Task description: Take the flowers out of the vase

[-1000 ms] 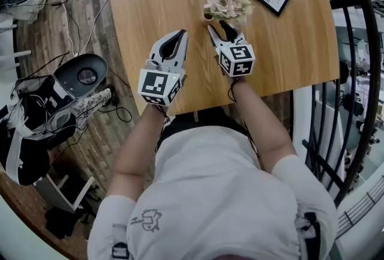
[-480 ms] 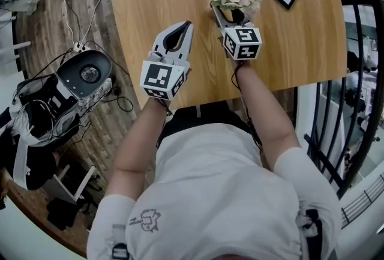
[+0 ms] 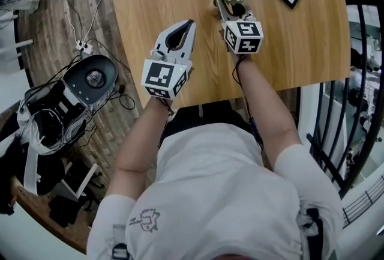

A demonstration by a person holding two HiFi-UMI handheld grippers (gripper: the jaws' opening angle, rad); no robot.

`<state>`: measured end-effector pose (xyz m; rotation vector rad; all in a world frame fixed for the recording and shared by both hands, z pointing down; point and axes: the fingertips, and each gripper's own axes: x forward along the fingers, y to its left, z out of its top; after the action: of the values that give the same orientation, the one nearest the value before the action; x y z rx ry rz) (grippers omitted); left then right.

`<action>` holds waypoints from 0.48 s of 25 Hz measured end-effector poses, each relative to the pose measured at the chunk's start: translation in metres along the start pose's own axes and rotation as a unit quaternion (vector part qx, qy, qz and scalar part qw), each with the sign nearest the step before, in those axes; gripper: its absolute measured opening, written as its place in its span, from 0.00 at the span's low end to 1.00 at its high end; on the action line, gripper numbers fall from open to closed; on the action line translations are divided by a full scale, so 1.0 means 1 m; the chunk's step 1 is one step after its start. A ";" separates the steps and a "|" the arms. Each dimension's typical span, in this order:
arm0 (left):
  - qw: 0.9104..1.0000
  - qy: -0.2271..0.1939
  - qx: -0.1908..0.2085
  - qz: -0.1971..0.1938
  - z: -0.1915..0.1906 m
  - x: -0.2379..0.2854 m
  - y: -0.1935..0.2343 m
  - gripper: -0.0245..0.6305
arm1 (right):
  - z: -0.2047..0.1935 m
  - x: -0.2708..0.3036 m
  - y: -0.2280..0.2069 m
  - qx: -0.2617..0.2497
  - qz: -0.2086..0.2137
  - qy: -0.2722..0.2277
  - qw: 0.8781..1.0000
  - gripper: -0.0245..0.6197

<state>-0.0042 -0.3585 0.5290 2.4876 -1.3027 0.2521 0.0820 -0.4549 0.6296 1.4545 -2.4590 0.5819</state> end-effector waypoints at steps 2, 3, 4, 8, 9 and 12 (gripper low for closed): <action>1.000 0.001 -0.001 0.000 -0.002 0.002 0.000 0.04 | -0.002 0.001 -0.003 -0.002 -0.002 -0.001 1.000 0.18; 1.000 0.002 -0.001 0.000 -0.002 0.002 0.000 0.04 | -0.002 0.000 -0.003 -0.002 -0.002 -0.001 1.000 0.17; 1.000 0.002 -0.001 0.000 -0.002 0.001 0.000 0.04 | -0.001 -0.001 -0.002 -0.002 -0.001 -0.002 1.000 0.16; 1.000 0.002 -0.002 0.001 -0.002 -0.003 -0.001 0.04 | 0.000 -0.007 0.000 -0.003 0.000 -0.007 1.000 0.14; 1.000 0.002 -0.002 0.002 -0.002 -0.002 0.000 0.04 | 0.000 -0.008 0.000 -0.004 0.000 -0.010 1.000 0.14; 1.000 0.001 -0.004 0.001 -0.001 -0.002 -0.001 0.04 | 0.003 -0.012 0.000 -0.006 0.002 -0.018 1.000 0.13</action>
<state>-0.0050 -0.3559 0.5290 2.4788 -1.3040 0.2481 0.0873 -0.4471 0.6220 1.4672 -2.4888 0.5467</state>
